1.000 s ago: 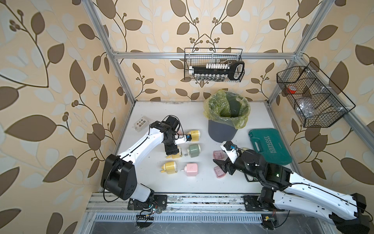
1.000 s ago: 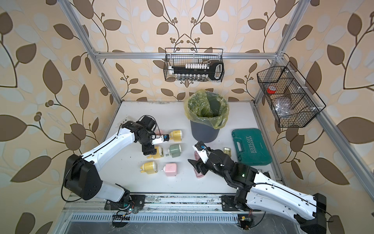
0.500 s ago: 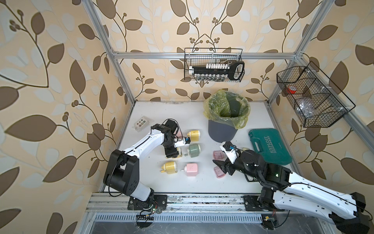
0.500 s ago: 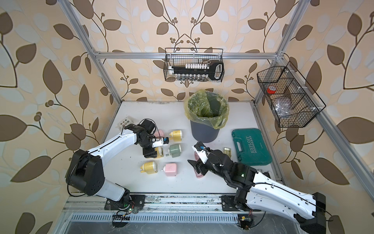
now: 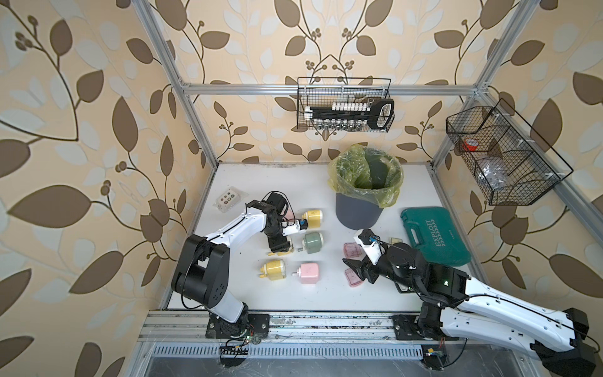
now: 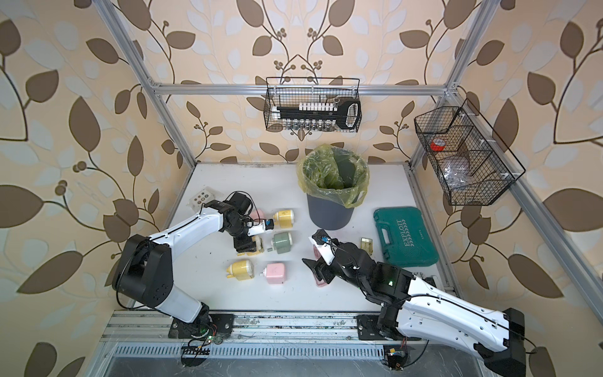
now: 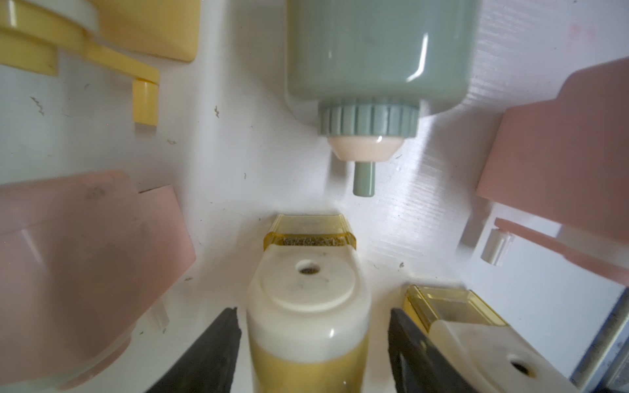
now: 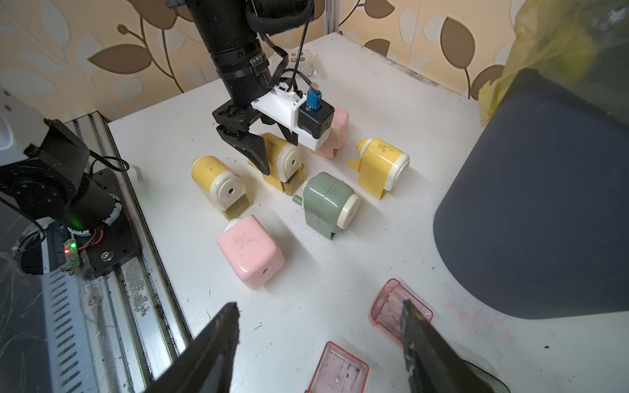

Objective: Take out the pencil sharpener tray and clean the shavings
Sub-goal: Pick up the pencil sharpener from the center of the board.

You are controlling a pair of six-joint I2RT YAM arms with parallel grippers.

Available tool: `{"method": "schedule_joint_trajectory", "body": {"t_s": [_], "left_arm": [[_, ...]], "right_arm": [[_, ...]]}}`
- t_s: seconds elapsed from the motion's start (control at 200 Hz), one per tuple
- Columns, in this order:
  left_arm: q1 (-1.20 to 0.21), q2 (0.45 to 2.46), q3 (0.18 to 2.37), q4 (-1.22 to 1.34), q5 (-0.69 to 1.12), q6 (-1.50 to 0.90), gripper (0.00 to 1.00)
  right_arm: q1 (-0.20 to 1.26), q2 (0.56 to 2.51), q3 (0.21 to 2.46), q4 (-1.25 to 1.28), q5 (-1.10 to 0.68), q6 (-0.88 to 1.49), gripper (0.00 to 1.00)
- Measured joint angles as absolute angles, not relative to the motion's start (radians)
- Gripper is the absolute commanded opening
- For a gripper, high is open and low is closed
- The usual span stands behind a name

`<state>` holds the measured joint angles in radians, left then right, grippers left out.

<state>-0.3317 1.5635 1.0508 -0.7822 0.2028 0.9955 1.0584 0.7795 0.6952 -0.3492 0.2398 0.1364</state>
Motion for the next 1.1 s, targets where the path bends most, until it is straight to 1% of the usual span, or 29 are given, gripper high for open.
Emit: {"method": "schedule_joint_trajectory", "body": {"t_s": [0.14, 0.225, 0.27, 0.38, 0.455, 0.525, 0.59, 0.64, 0.74, 0.895, 1.1], "left_arm": [[-0.325, 1.566, 1.03, -0.776, 0.206, 0.995, 0.68], [-0.325, 1.568, 1.016, -0.77, 0.207, 0.993, 0.64], [-0.319, 1.568, 1.009, -0.762, 0.208, 0.99, 0.6], [-0.319, 1.568, 1.005, -0.75, 0.211, 0.978, 0.47], [-0.319, 1.568, 1.003, -0.745, 0.213, 0.984, 0.35], [-0.319, 1.566, 1.002, -0.744, 0.212, 0.979, 0.2], [-0.319, 1.556, 1.002, -0.747, 0.211, 0.977, 0.1], [-0.319, 1.541, 1.003, -0.752, 0.211, 0.977, 0.0], [-0.328, 1.498, 1.038, -0.811, 0.205, 0.977, 0.0], [-0.386, 1.41, 1.177, -0.928, 0.2, 0.977, 0.0], [-0.518, 1.266, 1.333, -1.078, 0.204, 0.944, 0.0]], "right_arm": [[1.061, 0.779, 0.695, -0.351, 0.244, 0.136, 0.71], [1.064, 0.779, 0.695, -0.353, 0.248, 0.136, 0.71], [1.066, 0.779, 0.695, -0.353, 0.249, 0.136, 0.71], [1.067, 0.778, 0.695, -0.355, 0.253, 0.136, 0.71], [1.069, 0.775, 0.695, -0.355, 0.255, 0.136, 0.71], [1.072, 0.769, 0.694, -0.354, 0.256, 0.133, 0.7], [1.072, 0.762, 0.69, -0.349, 0.256, 0.13, 0.7], [1.071, 0.754, 0.683, -0.34, 0.256, 0.125, 0.7], [1.072, 0.731, 0.656, -0.303, 0.244, 0.101, 0.71], [1.072, 0.693, 0.591, -0.211, 0.142, 0.004, 0.84], [1.071, 0.787, 0.578, -0.053, 0.046, -0.115, 0.85]]}}
